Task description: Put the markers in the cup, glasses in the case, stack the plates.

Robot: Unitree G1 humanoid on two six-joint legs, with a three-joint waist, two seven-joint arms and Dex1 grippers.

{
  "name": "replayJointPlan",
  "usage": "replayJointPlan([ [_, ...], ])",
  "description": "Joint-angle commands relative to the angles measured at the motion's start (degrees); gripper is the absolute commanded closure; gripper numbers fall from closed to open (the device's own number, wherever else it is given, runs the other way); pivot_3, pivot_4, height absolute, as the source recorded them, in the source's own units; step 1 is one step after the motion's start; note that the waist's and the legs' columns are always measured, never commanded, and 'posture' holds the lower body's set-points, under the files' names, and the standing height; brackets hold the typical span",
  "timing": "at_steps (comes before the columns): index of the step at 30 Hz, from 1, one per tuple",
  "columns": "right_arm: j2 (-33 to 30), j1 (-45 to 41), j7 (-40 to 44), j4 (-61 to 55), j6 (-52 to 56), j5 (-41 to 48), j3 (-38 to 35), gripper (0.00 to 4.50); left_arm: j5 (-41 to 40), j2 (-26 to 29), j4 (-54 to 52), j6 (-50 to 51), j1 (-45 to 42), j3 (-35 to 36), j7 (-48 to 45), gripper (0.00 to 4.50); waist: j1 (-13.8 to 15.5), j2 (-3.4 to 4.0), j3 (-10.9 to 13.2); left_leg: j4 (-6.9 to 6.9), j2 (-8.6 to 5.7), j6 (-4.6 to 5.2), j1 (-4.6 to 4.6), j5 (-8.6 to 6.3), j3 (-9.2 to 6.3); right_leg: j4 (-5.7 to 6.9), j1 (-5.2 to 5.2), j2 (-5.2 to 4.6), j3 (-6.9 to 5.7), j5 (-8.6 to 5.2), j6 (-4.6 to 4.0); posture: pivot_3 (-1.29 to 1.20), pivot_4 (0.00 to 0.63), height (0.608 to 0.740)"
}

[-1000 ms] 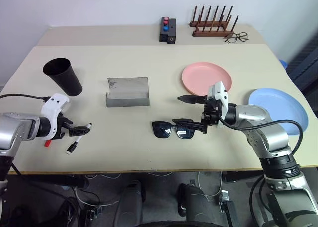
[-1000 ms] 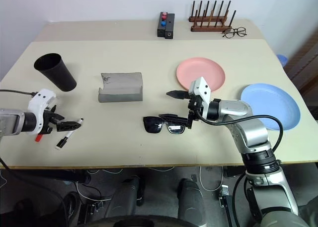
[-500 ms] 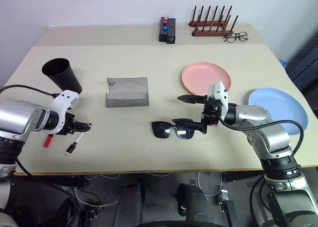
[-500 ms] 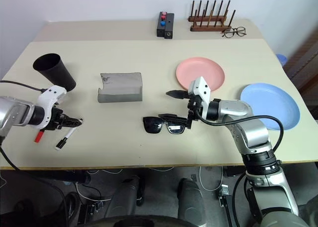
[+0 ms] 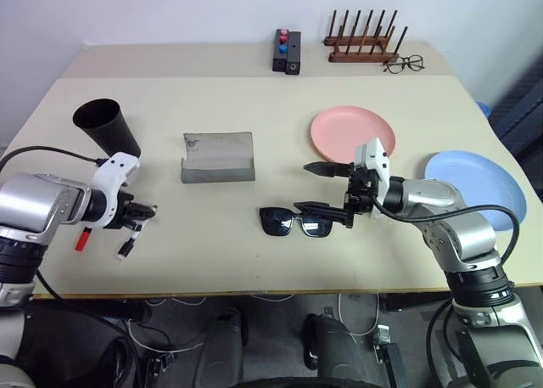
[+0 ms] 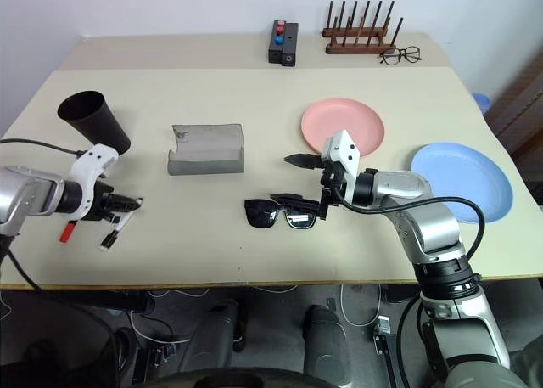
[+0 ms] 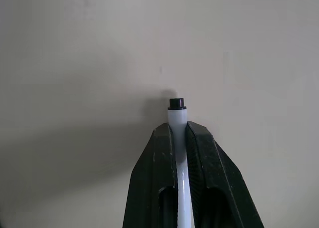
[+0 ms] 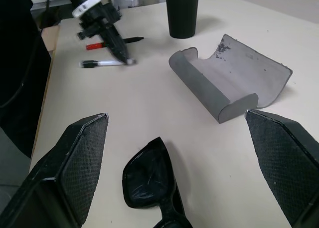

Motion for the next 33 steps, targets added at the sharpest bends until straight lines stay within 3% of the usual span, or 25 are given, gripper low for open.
replayJointPlan([
  [1,-0.13,-0.33,-0.06,-1.28,-1.41,0.75,-1.97,0.0,0.34,-0.68,1.13,-12.58,-3.02,10.43,1.93,4.46,-0.25,-0.15,0.08,0.0,0.0,0.0,0.0,0.0,0.0,0.0,0.0,0.0,0.0,0.03,-0.04,0.0,0.15,0.74],
  [5,0.38,-1.17,0.01,-0.02,-2.76,0.19,-1.79,0.0,0.65,-4.71,-0.55,-27.85,-1.41,15.37,2.56,4.46,-0.33,-0.16,0.08,-0.1,0.0,0.0,0.02,0.0,0.03,-0.04,0.0,0.0,0.0,0.12,0.12,0.0,0.15,0.74],
  [11,0.7,-1.93,0.17,1.57,-4.38,-0.33,-1.45,0.0,-2.31,-10.37,-0.74,-35.58,-4.59,21.3,5.19,4.46,-0.24,-0.2,0.08,0.0,0.04,-0.01,0.04,0.02,0.02,0.07,0.03,0.05,0.0,0.16,0.2,0.0,0.15,0.74],
  [15,0.81,-2.42,0.49,2.97,-5.55,-0.75,-1.27,0.0,3.0,-11.34,6.49,-52.65,-8.41,21.91,7.64,4.46,-0.23,-0.22,0.08,0.0,0.04,-0.02,0.04,0.03,0.02,0.07,0.04,0.06,0.0,0.16,0.2,0.0,0.15,0.74],
  [21,0.92,-2.4,0.16,2.73,-5.77,-0.87,-1.26,0.0,2.74,-12.1,20.45,-71.58,-14.07,25.89,7.03,4.46,-0.34,-0.22,0.08,-0.03,0.05,-0.02,0.08,0.03,0.03,0.07,0.06,0.08,0.0,0.17,0.22,0.0,0.15,0.74],
  [27,0.41,-1.3,-1.01,0.32,-4.34,-0.13,-1.88,0.0,0.69,-11.7,34.94,-81.41,-17.72,28.71,5.0,4.46,-0.18,-0.23,0.07,0.0,0.05,-0.02,0.07,0.03,0.03,0.09,0.08,0.08,0.0,0.17,0.23,0.0,0.15,0.74],
  [33,0.0,-0.7,-1.89,-1.31,-2.97,0.46,-2.48,0.0,-1.43,-10.89,41.9,-86.17,-18.76,30.73,1.25,4.46,-0.23,-0.26,0.06,0.0,0.05,-0.02,0.07,0.03,0.03,0.1,0.09,0.08,0.0,0.18,0.22,0.0,0.15,0.74],
])
